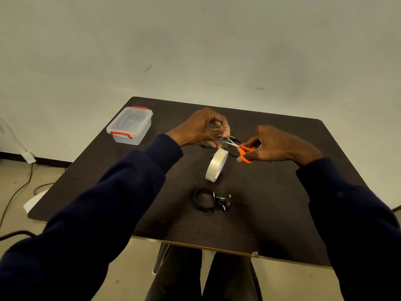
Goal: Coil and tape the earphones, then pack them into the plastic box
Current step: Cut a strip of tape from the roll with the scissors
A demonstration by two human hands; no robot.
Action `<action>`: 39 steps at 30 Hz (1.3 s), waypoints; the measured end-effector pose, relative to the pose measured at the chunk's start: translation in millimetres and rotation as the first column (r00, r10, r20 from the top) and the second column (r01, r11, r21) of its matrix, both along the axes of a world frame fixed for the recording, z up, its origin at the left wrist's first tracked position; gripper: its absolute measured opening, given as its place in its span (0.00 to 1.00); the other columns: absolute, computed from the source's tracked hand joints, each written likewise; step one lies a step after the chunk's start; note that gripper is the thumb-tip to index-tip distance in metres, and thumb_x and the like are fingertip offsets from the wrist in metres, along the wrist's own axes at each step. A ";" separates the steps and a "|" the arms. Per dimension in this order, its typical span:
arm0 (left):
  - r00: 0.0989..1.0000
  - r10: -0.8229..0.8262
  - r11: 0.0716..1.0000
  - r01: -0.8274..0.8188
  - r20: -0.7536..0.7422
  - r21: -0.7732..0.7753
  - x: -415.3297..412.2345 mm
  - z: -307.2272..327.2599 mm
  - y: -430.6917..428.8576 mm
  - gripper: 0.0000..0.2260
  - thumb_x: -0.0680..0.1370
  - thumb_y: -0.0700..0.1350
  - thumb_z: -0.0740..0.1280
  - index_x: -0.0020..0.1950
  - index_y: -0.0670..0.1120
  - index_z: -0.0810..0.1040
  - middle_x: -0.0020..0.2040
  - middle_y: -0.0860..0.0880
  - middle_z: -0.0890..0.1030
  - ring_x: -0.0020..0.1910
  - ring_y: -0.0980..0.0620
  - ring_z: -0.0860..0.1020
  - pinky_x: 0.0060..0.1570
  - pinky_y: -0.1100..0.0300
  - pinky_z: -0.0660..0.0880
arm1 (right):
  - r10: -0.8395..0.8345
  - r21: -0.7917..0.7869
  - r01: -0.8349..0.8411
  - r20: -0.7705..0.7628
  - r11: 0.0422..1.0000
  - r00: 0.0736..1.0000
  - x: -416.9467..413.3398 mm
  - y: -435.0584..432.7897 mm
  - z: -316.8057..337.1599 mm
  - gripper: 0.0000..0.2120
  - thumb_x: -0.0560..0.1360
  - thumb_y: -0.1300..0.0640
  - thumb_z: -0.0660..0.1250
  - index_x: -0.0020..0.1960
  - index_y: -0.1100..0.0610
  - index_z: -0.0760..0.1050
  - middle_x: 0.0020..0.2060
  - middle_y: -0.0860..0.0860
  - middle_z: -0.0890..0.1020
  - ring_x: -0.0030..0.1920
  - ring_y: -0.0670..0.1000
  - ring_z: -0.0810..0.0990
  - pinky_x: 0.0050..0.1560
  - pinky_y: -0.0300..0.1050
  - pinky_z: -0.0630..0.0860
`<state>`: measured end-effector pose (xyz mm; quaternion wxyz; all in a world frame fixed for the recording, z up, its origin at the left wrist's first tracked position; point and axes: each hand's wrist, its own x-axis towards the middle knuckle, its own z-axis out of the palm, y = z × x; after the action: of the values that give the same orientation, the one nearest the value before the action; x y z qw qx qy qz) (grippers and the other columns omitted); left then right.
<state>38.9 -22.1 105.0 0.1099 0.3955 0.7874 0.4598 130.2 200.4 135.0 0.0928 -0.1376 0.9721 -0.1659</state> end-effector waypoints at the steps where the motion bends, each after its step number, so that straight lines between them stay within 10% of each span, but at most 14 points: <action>1: 1.000 -0.004 1.000 0.004 -0.017 -0.007 -1.0 -0.1 -0.2 0.05 0.79 0.39 0.72 0.53 0.39 0.83 0.52 0.47 0.83 0.43 0.47 0.88 0.39 0.58 0.85 | 0.005 0.001 -0.005 0.011 1.000 1.000 -0.9 0.4 1.1 0.12 0.73 0.42 0.75 0.34 0.41 0.78 0.27 0.53 0.80 0.26 0.45 0.69 0.33 0.45 0.68; 7: 1.000 -0.013 1.000 0.013 -0.002 0.004 -0.2 -0.3 0.4 0.06 0.79 0.41 0.73 0.53 0.39 0.83 0.51 0.49 0.83 0.43 0.43 0.87 0.40 0.53 0.86 | 0.013 -0.006 -0.013 0.043 1.000 0.999 -3.6 -3.0 -0.3 0.08 0.74 0.45 0.75 0.50 0.48 0.87 0.26 0.42 0.81 0.26 0.43 0.72 0.32 0.39 0.69; 20: 0.999 0.006 1.000 -0.007 -0.033 -0.017 4.3 2.1 1.7 0.04 0.79 0.42 0.73 0.51 0.43 0.84 0.49 0.49 0.83 0.41 0.46 0.88 0.37 0.58 0.84 | 0.021 0.015 -0.022 0.060 1.000 0.998 -3.5 -7.3 1.6 0.09 0.75 0.49 0.75 0.53 0.52 0.87 0.25 0.36 0.79 0.27 0.38 0.73 0.29 0.32 0.65; 39: 1.000 0.018 1.000 -0.018 0.007 -0.012 5.9 2.2 -3.2 0.04 0.80 0.42 0.72 0.53 0.42 0.83 0.54 0.44 0.83 0.40 0.45 0.88 0.39 0.48 0.86 | 0.065 -0.027 -0.064 0.038 0.998 0.997 -4.0 -7.0 0.6 0.09 0.75 0.54 0.76 0.54 0.53 0.87 0.32 0.44 0.86 0.33 0.46 0.84 0.35 0.32 0.76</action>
<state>44.8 -25.4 107.2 0.1108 0.3863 0.7933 0.4574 126.2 193.4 135.6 0.1150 -0.1666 0.9629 -0.1782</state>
